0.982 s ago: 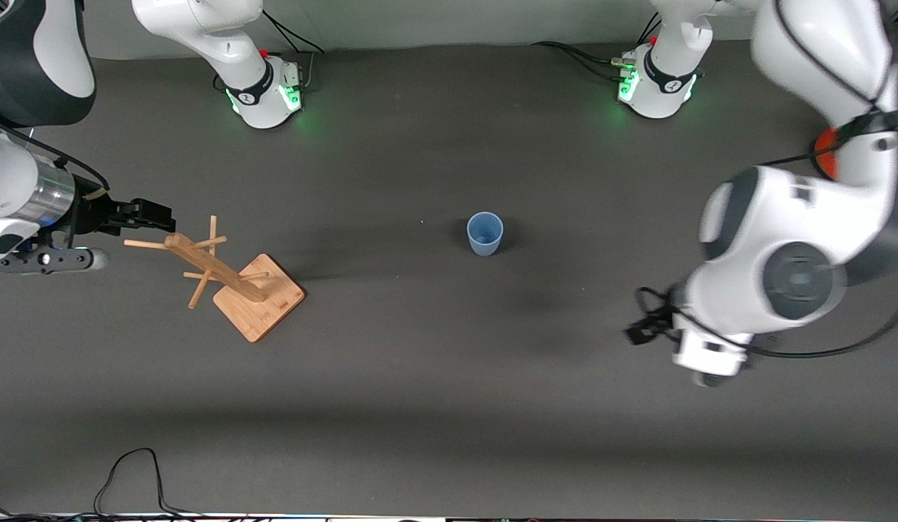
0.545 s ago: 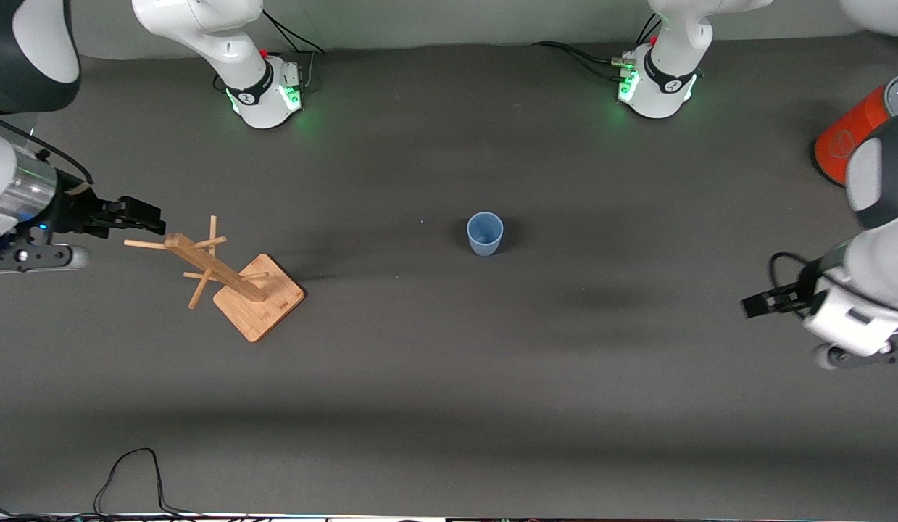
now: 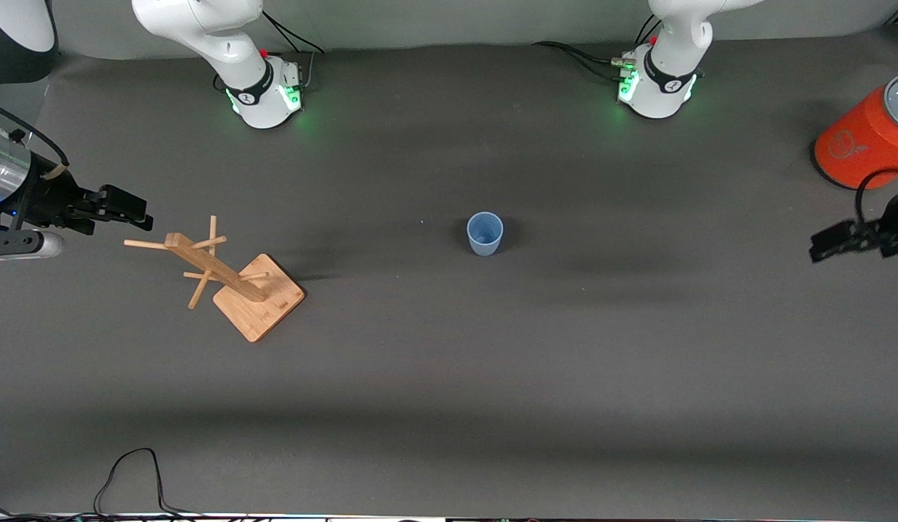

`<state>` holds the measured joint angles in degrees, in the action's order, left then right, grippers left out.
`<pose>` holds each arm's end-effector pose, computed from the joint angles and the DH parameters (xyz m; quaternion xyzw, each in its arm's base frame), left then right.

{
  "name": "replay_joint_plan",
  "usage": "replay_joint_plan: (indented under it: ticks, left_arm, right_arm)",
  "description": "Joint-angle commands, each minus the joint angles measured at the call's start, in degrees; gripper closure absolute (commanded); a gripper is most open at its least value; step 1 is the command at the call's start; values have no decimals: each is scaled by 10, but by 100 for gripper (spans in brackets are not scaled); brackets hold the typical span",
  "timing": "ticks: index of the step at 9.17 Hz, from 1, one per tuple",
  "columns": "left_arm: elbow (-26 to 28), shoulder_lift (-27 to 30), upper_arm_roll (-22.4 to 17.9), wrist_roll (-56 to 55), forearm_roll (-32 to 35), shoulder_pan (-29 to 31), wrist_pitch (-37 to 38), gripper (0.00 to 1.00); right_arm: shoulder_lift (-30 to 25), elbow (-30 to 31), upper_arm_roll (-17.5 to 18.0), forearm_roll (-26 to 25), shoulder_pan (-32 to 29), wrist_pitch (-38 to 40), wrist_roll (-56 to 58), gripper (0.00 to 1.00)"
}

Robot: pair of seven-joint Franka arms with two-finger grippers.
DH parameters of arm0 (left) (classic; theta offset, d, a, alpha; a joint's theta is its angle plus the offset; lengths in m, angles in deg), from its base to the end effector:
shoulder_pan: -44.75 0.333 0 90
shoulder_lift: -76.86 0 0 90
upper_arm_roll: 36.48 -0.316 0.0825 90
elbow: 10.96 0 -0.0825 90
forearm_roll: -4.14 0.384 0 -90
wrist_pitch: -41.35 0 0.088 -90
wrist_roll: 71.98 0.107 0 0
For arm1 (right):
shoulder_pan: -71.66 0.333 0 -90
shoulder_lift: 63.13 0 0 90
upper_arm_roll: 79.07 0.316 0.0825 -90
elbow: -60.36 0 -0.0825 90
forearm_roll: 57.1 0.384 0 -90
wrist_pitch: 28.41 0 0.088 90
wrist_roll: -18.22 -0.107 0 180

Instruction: Rotate and upright cup with both arms

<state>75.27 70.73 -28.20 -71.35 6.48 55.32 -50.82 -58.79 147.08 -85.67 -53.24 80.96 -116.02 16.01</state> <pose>0.5894 0.0324 0.5984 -0.9998 -0.0141 0.0014 0.0127 0.5718 0.0370 0.6056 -0.9991 -0.0047 0.0311 0.0280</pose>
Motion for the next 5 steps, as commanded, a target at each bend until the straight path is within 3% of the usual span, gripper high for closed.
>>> replay_joint_plan:
  ticks: [1, 5]
  left_arm:
    - [56, 64, -48, 25, -23, -51, -2, 0]
    - [76, 89, -55, 37, -16, -63, 0, 0]
  right_arm:
    - [-6, -4, 2, 18, 5, 0, -6, 0]
    - [-6, -2, 1, 12, 5, 1, -5, 0]
